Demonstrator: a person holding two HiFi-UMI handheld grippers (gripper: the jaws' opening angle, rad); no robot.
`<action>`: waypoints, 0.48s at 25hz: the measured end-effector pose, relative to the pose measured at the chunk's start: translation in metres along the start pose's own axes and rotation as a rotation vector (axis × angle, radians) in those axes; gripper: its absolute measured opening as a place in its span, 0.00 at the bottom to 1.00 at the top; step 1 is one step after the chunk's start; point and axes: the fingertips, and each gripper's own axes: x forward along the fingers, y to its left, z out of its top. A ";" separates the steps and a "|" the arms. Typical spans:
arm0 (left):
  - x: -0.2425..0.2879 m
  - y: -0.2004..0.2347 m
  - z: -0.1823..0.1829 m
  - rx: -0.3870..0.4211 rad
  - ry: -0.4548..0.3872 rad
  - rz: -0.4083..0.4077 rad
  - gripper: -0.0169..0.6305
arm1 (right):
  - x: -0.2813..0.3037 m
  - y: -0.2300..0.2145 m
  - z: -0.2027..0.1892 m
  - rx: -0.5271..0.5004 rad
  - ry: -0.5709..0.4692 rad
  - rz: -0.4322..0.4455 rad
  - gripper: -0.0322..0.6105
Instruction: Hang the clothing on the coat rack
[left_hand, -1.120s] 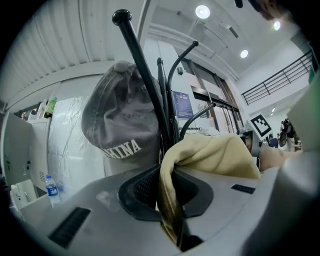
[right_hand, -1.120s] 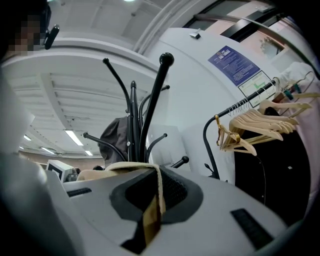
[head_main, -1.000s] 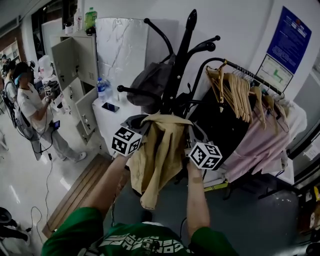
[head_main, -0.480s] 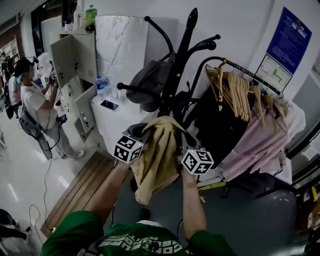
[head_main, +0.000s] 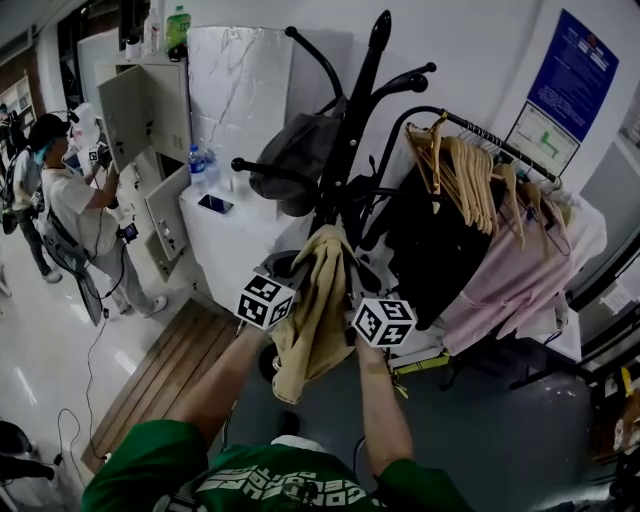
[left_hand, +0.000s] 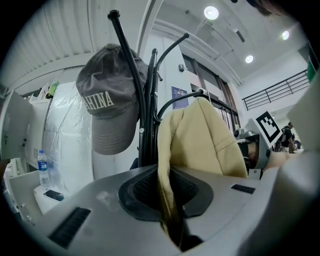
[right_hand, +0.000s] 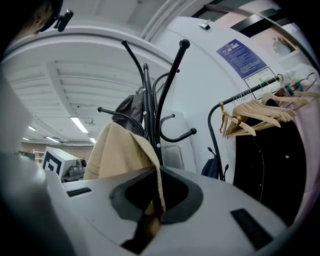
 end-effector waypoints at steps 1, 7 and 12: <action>0.000 -0.001 -0.001 0.000 0.001 0.000 0.06 | 0.000 0.001 -0.001 0.000 0.004 0.002 0.07; -0.002 -0.001 0.001 0.028 0.004 -0.005 0.06 | -0.003 0.001 0.000 -0.014 0.019 -0.010 0.07; -0.011 -0.001 0.000 0.067 -0.005 0.012 0.08 | -0.008 0.001 0.004 -0.035 0.013 -0.022 0.08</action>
